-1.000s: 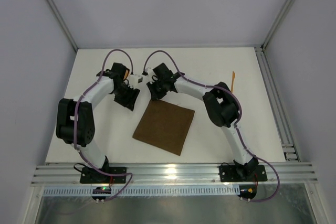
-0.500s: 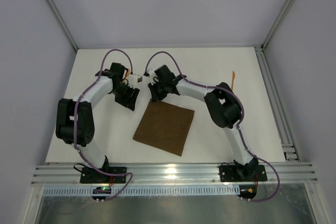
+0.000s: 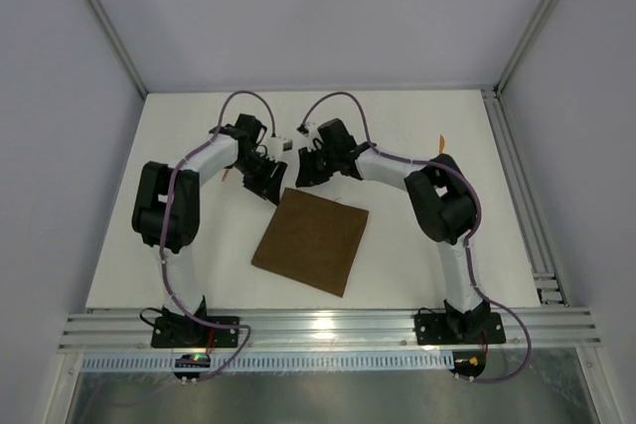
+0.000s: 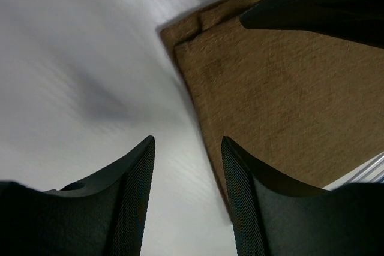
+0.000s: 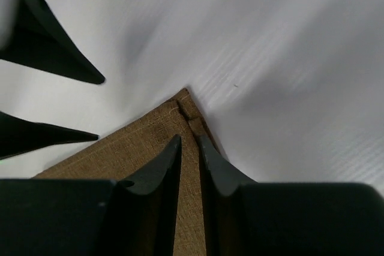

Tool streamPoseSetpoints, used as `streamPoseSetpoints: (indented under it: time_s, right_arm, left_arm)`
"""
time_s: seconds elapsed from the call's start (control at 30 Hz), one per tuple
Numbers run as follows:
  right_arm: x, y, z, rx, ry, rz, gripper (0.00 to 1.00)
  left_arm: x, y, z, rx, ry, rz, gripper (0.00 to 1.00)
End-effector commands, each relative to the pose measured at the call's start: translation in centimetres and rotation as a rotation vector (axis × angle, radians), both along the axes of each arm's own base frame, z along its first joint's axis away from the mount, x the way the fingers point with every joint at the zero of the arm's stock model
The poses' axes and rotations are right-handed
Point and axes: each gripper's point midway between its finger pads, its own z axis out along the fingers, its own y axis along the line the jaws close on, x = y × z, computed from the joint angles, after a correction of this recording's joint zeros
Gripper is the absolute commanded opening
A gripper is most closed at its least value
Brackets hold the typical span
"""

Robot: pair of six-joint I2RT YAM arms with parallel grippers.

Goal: Fold the napkin into a case and place the utensils inside
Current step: Pick up the top corner of the square folded napkin from the center of the board.

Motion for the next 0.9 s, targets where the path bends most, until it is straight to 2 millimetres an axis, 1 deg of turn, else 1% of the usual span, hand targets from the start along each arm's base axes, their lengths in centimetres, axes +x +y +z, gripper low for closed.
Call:
streamPoseSetpoints:
  time_s: [0.0, 0.1, 0.13, 0.27, 0.3, 0.37, 0.4, 0.43, 0.5, 0.57, 0.77, 0.87]
  right_arm:
    - [1.4, 0.1, 6.7, 0.187, -0.056, -0.039, 0.22]
    - [1.3, -1.2, 6.5, 0.176, -0.058, -0.063, 0.22]
    - [1.2, -1.4, 6.4, 0.173, -0.056, -0.068, 0.22]
    - [0.9, -2.6, 5.7, 0.161, -0.042, -0.088, 0.22]
    - [0.4, -2.9, 5.3, 0.152, -0.03, -0.09, 0.22]
    - [0.5, -3.0, 5.1, 0.162, -0.037, -0.094, 0.22]
    - [0.5, -3.1, 5.0, 0.163, -0.037, -0.097, 0.22]
    - [0.5, -3.2, 5.0, 0.166, -0.035, -0.099, 0.22]
    - [0.4, -3.4, 4.7, 0.173, -0.029, -0.103, 0.22]
    - [0.5, -3.6, 4.6, 0.174, -0.025, -0.109, 0.22]
    - [0.5, -4.0, 4.6, 0.178, -0.022, -0.117, 0.21]
    - [0.6, -4.4, 4.7, 0.182, -0.022, -0.125, 0.21]
  left_arm:
    - [1.3, -3.5, 0.0, -0.023, -0.039, -0.033, 0.51]
    - [2.0, -4.7, -0.4, -0.013, -0.054, -0.05, 0.52]
    - [2.0, -5.0, -0.9, -0.005, -0.043, -0.051, 0.52]
    - [3.6, -4.5, -1.4, 0.044, -0.084, -0.003, 0.52]
    - [3.8, -4.5, -1.4, 0.046, -0.09, -0.002, 0.52]
    - [3.6, -4.9, -1.3, 0.034, -0.08, -0.009, 0.5]
    - [3.4, -5.3, -1.1, 0.016, -0.07, -0.019, 0.46]
    - [3.1, -5.7, -1.1, 0.014, -0.067, -0.032, 0.43]
    - [2.5, -6.0, -1.1, 0.023, -0.068, -0.061, 0.36]
    - [2.1, -6.6, -0.9, 0.023, -0.078, -0.085, 0.32]
    - [2.5, -6.7, -0.7, 0.032, -0.098, -0.088, 0.16]
    - [2.5, -6.8, -0.4, 0.024, -0.102, -0.091, 0.05]
